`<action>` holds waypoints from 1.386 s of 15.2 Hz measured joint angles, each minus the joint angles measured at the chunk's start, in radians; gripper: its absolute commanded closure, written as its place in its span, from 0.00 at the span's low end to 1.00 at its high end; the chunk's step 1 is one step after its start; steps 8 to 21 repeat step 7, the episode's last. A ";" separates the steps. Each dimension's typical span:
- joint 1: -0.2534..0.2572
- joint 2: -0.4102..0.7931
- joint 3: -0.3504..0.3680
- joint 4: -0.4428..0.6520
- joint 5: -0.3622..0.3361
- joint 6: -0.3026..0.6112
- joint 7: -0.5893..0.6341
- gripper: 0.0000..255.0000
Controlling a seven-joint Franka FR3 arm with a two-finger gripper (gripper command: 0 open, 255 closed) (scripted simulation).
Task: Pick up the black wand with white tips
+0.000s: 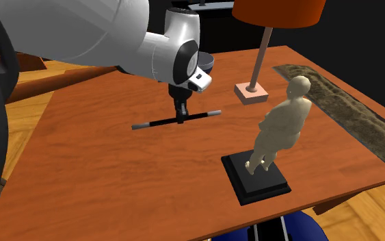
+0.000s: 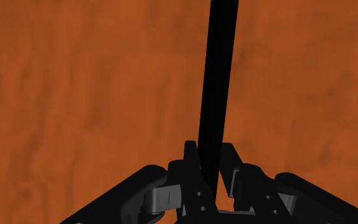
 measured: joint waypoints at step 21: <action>-0.005 -0.050 0.009 0.012 0.011 -0.061 -0.001 1.00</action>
